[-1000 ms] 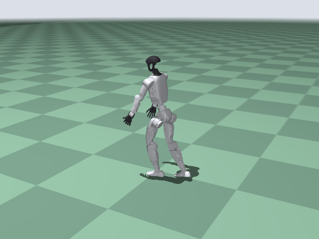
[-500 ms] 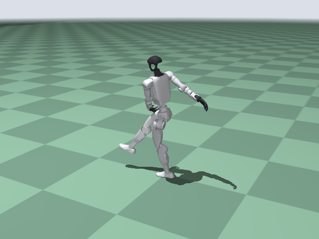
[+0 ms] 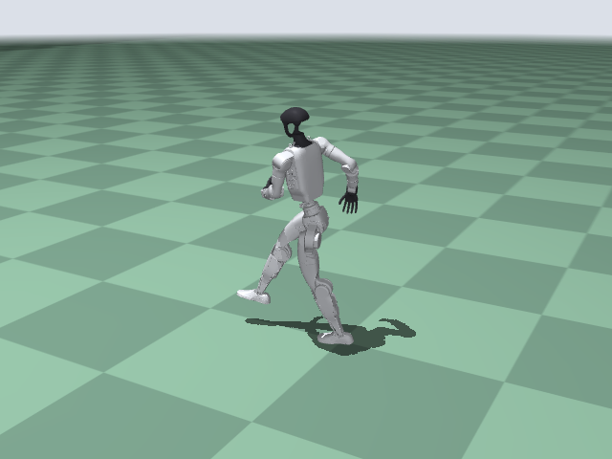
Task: Kungfu
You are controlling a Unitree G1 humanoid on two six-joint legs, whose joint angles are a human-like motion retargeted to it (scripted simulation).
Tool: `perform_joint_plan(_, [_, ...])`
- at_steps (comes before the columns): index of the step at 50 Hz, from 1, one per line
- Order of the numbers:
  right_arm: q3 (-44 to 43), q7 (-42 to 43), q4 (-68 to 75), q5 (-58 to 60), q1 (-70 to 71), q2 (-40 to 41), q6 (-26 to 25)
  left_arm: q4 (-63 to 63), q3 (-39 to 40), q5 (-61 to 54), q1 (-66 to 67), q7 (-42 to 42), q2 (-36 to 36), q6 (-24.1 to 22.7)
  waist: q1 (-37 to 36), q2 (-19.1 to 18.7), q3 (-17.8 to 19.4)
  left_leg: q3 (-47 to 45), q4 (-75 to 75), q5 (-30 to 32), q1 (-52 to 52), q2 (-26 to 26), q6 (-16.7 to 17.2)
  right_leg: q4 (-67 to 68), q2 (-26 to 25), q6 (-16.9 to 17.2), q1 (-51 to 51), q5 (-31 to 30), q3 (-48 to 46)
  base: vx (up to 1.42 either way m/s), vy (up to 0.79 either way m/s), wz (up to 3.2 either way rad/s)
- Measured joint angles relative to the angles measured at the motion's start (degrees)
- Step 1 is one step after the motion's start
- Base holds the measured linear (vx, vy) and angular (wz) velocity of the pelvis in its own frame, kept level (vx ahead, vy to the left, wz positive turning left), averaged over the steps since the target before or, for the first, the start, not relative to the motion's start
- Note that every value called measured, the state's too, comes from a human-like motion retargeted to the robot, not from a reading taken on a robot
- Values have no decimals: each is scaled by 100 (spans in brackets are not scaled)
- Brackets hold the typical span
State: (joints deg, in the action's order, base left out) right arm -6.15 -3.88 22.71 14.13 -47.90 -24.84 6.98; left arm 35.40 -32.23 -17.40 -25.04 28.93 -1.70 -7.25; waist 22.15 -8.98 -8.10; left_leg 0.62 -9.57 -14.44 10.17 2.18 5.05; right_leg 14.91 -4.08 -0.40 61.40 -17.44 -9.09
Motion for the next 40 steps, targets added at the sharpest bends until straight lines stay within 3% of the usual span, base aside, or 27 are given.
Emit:
perform_joint_plan(7, [77, 612, -2713, -1682, -383, -373, 129, -1998, 406, -186, -1275, -294, -1344, 122, -418, -36, -523, 443, -241, -205, -148, 11, 80, -7, 318, -67, 464, -247, 452, 74, -25, 84])
perform_joint_plan(10, [177, 734, -3537, -1829, -208, -448, 285, -2554, 684, -268, -2162, -708, -2064, 26, -559, -88, -668, 583, -338, -236, -318, 27, 119, -158, 411, -82, 422, -137, 802, 70, -20, 91])
perform_joint_plan(12, [261, 934, -3774, -1596, 206, -427, 467, -2595, 948, 22, -2910, -993, -2436, -193, -635, -154, -707, 619, -410, -249, -455, -12, 105, -138, 456, -85, 297, -116, 1111, 100, -35, 105])
perform_joint_plan(14, [368, 1256, -3666, -1290, 969, -328, 689, -2133, 1240, 670, -3860, -1154, -2694, -711, -614, -197, -674, 731, -531, -275, -605, -40, 82, -64, 581, 139, 35, -476, 1415, 85, -34, 144])
perform_joint_plan(15, [440, 1467, -3508, -1125, 1474, -273, 837, -1697, 1359, 1090, -4409, -1215, -2783, -1064, -552, -203, -621, 800, -610, -295, -688, -50, 63, -23, 670, 318, -156, -827, 1573, 72, -38, 163])
perform_joint_plan(17, [531, 1964, -2825, -973, 2830, -128, 1092, -355, 1490, 1815, -5706, -1238, -2875, -1579, -471, -233, -556, 840, -713, -337, -785, -182, 35, 509, 717, -59, -275, 206, 1615, 62, -47, 159])
perform_joint_plan(18, [543, 2218, -2296, -913, 3611, -65, 1198, 363, 1540, 2049, -6341, -1183, -2943, -1648, -468, -106, -795, 775, -598, -288, -752, -17, -8, 1259, 883, -259, 205, 522, 1141, 57, -48, 159])
perform_joint_plan(20, [348, 2695, -594, -647, 5229, 104, 1461, 1318, 1389, 2347, -7006, -1334, -2666, -1601, -676, -371, -1508, 1226, -1231, -364, 58, -168, 266, 2420, 681, 29, 1356, 1058, 1469, 55, -41, 135])
perform_joint_plan(22, [-229, 2530, 1711, -402, 6928, -133, 1840, 1631, 1735, 2635, -7273, -1322, -2462, -1390, -1026, -460, -1500, 811, -1156, -54, 15, -333, 556, 2925, 547, 19, 1453, 1621, 1344, 35, -28, 83])
perform_joint_plan(23, [-607, 2255, 2747, -391, 7508, -226, 1803, 1596, 1848, 2627, -7253, -1427, -2401, -1380, -1028, -653, -1597, 574, -1104, 63, 108, -546, 722, 3177, 762, 15, 1591, 1831, 1092, 29, -11, 184])
perform_joint_plan(25, [-936, 1595, 4764, -794, 8766, -408, 1140, 1306, 1714, 2420, -7308, -1701, -2610, -1675, -803, -922, -1409, 348, -1147, 297, 215, -803, 995, 3495, 1185, -7, 1614, 2072, 768, 26, -13, 263])
perform_joint_plan(27, [-1174, 1227, 5665, -1156, 9383, -796, 855, 1072, 1718, 2984, -7392, -2227, -2548, -1721, -730, -793, -1308, -175, -946, 588, 281, -637, 995, 3811, 1523, 211, 1731, 2383, 1058, -3, -14, 271])
perform_joint_plan(32, [-873, 1779, 6146, -1978, 9932, -1526, 1260, 867, 1541, 3328, -7440, -2766, -2237, -1696, -272, -857, -1141, -1391, -392, 1082, 629, -891, 995, 4144, 2510, 370, 1884, 2727, 918, -20, -21, 258])
perform_joint_plan(40, [-618, 1797, 6301, -1604, 10425, -1656, 1211, 853, 1556, 2800, -7154, -2577, -2200, -1791, -132, -1089, -900, -1879, 229, 1282, 842, -927, 995, 4081, 2688, 285, 2124, 2708, 838, -2, -5, 53])
